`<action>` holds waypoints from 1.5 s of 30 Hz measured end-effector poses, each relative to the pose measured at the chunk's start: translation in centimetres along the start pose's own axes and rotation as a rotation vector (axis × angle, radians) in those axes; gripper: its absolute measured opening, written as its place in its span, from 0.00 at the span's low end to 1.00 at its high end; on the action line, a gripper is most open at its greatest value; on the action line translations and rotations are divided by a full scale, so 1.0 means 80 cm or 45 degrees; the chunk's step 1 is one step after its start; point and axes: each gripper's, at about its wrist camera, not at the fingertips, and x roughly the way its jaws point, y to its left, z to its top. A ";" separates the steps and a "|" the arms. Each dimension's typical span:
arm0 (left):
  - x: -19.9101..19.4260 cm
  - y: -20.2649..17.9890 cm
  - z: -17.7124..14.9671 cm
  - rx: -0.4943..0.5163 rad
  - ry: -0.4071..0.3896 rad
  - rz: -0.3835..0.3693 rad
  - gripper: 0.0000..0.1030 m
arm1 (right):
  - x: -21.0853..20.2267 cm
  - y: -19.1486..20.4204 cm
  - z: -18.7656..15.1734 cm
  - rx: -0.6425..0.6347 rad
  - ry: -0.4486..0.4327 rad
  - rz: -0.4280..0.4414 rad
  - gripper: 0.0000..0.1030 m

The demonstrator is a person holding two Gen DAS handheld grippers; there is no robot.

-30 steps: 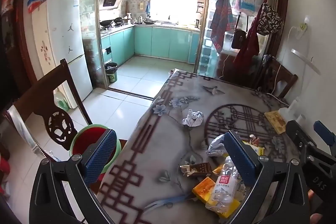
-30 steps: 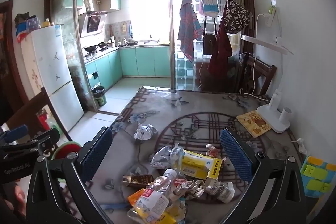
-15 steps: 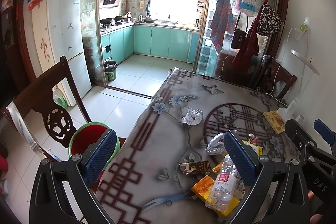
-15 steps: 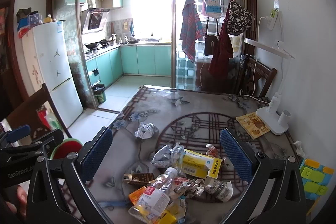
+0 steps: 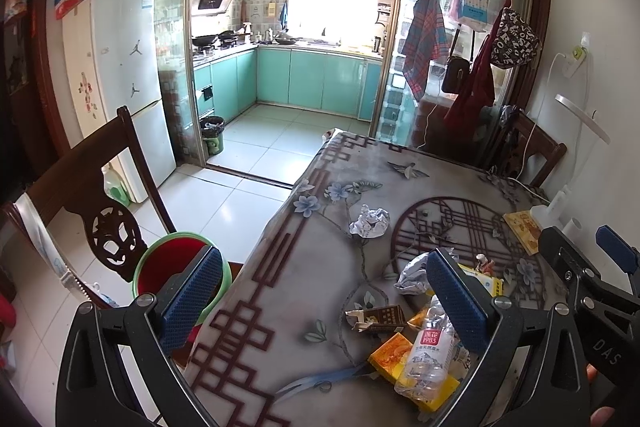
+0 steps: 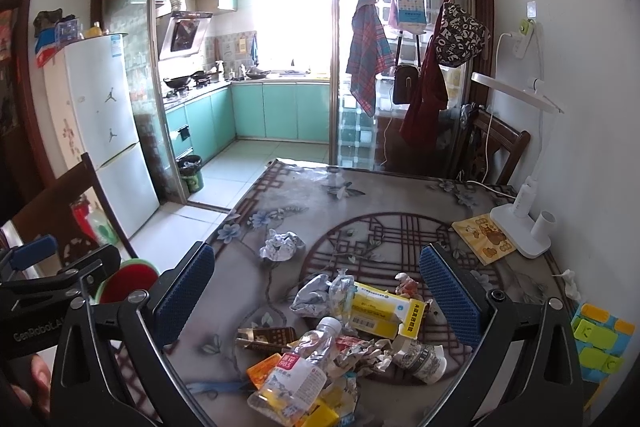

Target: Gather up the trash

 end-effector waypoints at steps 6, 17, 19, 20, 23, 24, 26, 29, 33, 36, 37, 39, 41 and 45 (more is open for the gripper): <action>0.000 0.001 -0.001 -0.002 0.000 -0.001 1.00 | 0.003 -0.003 0.000 0.007 0.006 -0.004 1.00; 0.001 0.006 -0.002 -0.006 0.001 0.004 1.00 | 0.006 -0.005 -0.001 0.008 0.009 -0.005 1.00; 0.005 0.007 -0.001 -0.005 0.004 0.007 1.00 | 0.009 -0.007 -0.001 0.010 0.012 -0.005 1.00; 0.006 0.008 -0.001 -0.006 0.006 0.008 1.00 | 0.011 -0.008 0.000 0.010 0.014 -0.005 1.00; 0.012 0.007 0.001 -0.006 0.012 0.011 1.00 | 0.015 -0.010 0.000 0.010 0.021 -0.006 1.00; 0.018 0.001 0.003 -0.003 0.014 0.015 1.00 | 0.016 -0.011 0.000 0.010 0.023 -0.006 1.00; 0.020 0.000 0.003 -0.001 0.016 0.014 1.00 | 0.017 -0.012 0.000 0.010 0.025 -0.007 1.00; 0.021 -0.002 0.004 0.002 0.016 0.014 1.00 | 0.019 -0.013 0.000 0.015 0.029 -0.010 1.00; 0.022 -0.003 0.003 0.004 0.020 0.014 1.00 | 0.021 -0.016 -0.001 0.024 0.036 -0.015 1.00; 0.026 -0.008 0.005 0.013 0.024 0.014 1.00 | 0.023 -0.018 -0.001 0.030 0.043 -0.017 1.00; 0.028 -0.008 0.006 0.013 0.025 0.017 1.00 | 0.024 -0.019 -0.001 0.032 0.046 -0.019 1.00; 0.028 -0.008 0.005 0.012 0.026 0.018 1.00 | 0.024 -0.018 -0.001 0.035 0.049 -0.020 1.00; 0.030 -0.008 0.005 0.011 0.027 0.019 1.00 | 0.024 -0.018 -0.001 0.035 0.050 -0.021 1.00; 0.031 -0.008 0.005 0.012 0.027 0.020 1.00 | 0.024 -0.019 -0.002 0.034 0.052 -0.019 1.00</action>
